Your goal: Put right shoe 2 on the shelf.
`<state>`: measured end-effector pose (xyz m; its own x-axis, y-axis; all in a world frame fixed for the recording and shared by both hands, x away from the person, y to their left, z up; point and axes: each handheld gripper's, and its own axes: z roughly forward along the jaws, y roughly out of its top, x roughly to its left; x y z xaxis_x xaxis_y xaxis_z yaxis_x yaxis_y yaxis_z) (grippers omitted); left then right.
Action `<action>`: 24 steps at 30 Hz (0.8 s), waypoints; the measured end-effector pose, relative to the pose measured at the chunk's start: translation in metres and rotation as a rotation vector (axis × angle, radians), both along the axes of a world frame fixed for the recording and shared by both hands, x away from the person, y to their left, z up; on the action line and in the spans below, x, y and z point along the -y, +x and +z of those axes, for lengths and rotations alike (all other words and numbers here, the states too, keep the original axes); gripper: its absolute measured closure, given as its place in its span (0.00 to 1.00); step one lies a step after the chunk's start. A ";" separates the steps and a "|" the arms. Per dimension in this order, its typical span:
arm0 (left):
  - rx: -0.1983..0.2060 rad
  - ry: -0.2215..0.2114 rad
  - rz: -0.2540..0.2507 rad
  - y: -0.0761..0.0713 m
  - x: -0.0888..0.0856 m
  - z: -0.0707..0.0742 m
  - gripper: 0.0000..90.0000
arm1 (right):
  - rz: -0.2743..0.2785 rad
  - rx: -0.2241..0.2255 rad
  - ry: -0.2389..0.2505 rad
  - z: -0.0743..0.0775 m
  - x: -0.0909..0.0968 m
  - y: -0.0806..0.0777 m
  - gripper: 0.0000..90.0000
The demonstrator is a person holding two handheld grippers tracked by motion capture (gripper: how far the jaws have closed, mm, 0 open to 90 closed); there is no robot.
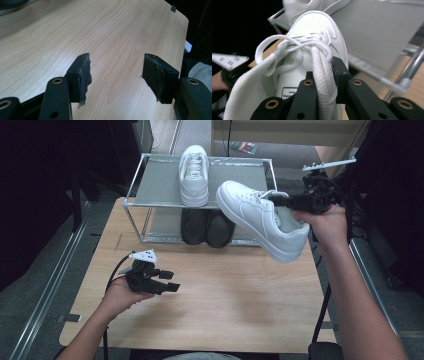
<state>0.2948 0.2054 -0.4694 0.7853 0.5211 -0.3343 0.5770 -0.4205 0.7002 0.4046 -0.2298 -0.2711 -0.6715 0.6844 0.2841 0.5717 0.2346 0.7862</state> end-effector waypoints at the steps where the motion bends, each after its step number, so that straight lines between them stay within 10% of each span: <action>1: 0.001 0.001 0.000 0.000 0.000 0.000 0.44 | -0.045 -0.002 -0.002 0.004 -0.004 0.009 0.94; 24: 0.005 0.006 -0.030 0.000 0.000 0.000 0.45 | -0.396 0.006 -0.051 0.006 -0.088 0.113 0.93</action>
